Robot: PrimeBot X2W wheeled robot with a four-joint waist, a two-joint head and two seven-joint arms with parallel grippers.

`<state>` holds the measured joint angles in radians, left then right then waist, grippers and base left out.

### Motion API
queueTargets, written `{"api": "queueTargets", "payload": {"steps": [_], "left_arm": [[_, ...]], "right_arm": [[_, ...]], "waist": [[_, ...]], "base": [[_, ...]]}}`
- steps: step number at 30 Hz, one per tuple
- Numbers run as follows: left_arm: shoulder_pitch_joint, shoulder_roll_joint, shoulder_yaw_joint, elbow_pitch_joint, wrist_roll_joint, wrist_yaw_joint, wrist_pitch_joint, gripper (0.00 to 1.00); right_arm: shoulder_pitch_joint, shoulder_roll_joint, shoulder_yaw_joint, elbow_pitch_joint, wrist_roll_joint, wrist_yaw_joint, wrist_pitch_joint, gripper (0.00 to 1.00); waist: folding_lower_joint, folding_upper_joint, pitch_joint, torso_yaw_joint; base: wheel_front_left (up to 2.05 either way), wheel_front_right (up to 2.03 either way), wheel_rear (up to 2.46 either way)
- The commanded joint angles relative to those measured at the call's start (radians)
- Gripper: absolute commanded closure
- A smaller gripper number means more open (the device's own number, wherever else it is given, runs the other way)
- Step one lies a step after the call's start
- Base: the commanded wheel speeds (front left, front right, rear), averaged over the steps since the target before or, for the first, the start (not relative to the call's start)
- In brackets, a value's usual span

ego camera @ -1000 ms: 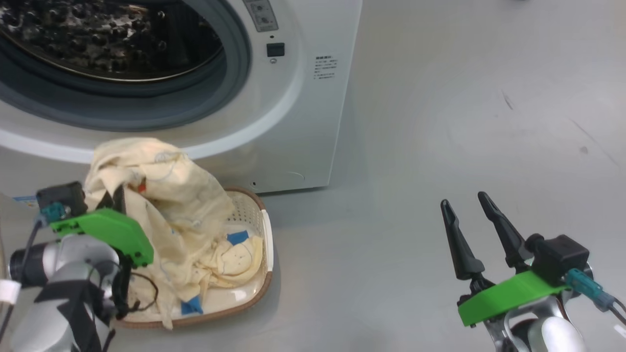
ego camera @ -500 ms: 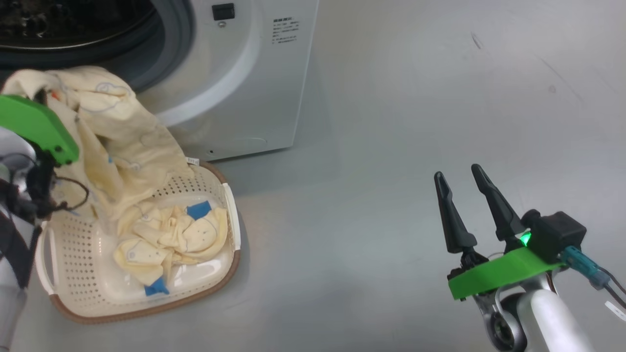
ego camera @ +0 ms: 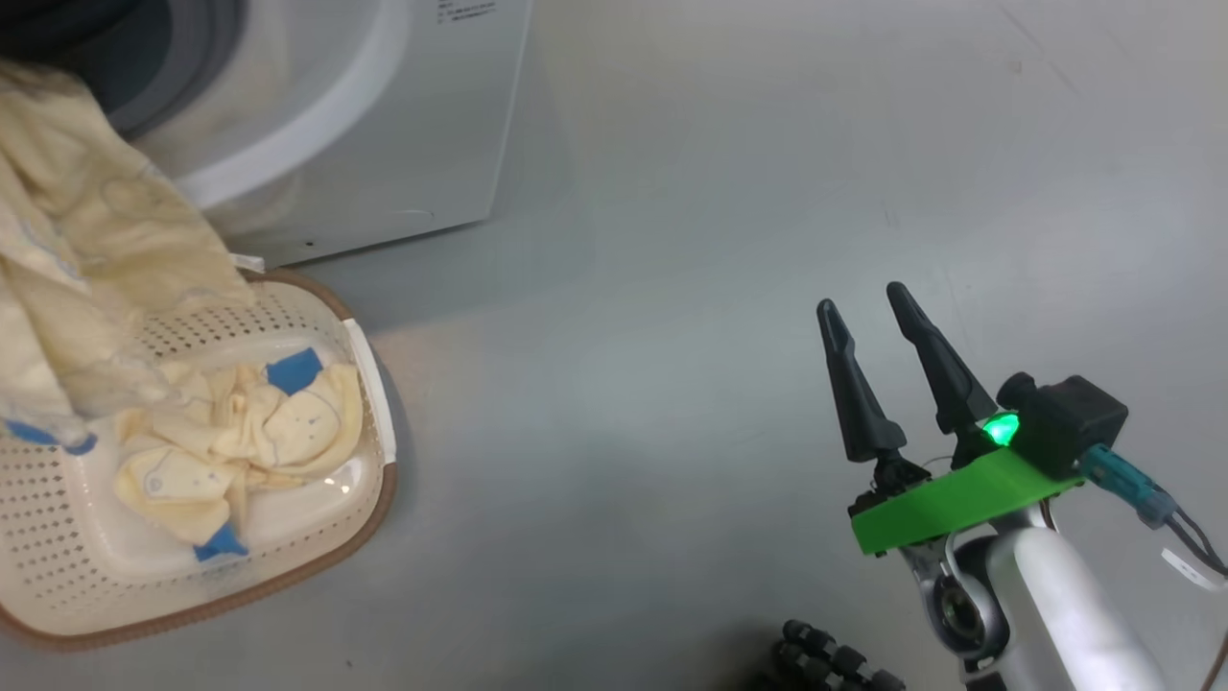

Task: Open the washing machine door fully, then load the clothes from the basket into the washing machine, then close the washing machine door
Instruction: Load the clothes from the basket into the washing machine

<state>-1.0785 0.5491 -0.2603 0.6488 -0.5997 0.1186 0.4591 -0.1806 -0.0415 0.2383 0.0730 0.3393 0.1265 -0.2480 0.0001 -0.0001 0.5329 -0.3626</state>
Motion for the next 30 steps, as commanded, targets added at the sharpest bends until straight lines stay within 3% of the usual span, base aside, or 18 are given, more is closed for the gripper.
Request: {"api": "queueTargets", "payload": {"steps": [1, 10, 16, 25, 30], "left_arm": [[-0.062, 0.074, 0.039, -0.03, 0.002, 0.003, 0.008, 1.0], [-0.164, 0.146, 0.048, -0.046, 0.042, 0.02, -0.024, 1.0], [-0.215, 0.164, 0.054, -0.049, 0.073, 0.018, -0.138, 1.0], [-0.308, 0.193, 0.04, -0.009, 0.174, 0.019, -0.445, 1.0], [-0.316, 0.178, 0.023, 0.076, 0.173, 0.002, -0.455, 1.0]], "right_arm": [[-0.017, -0.009, 0.023, -0.024, 0.01, 0.004, -0.012, 0.0], [-0.051, -0.009, 0.042, -0.039, 0.05, 0.004, -0.013, 0.0], [-0.064, -0.009, 0.052, -0.047, 0.064, 0.004, -0.014, 0.0], [-0.091, -0.009, 0.079, -0.053, 0.094, 0.004, -0.014, 0.0], [-0.094, -0.009, 0.081, -0.052, 0.095, 0.004, -0.014, 0.0]], "waist": [[-0.0001, 0.0001, 0.039, -0.033], [-0.0001, 0.0001, 0.124, -0.091], [-0.0001, 0.0001, 0.154, -0.105], [-0.0001, 0.0001, 0.186, -0.119], [-0.0001, 0.0001, 0.192, -0.118]], "base": [[0.0, 0.0, 0.0], [0.0, 0.0, 0.0], [0.0, 0.0, 0.0], [0.0, 0.0, 0.0], [0.0, 0.0, 0.0]]}}
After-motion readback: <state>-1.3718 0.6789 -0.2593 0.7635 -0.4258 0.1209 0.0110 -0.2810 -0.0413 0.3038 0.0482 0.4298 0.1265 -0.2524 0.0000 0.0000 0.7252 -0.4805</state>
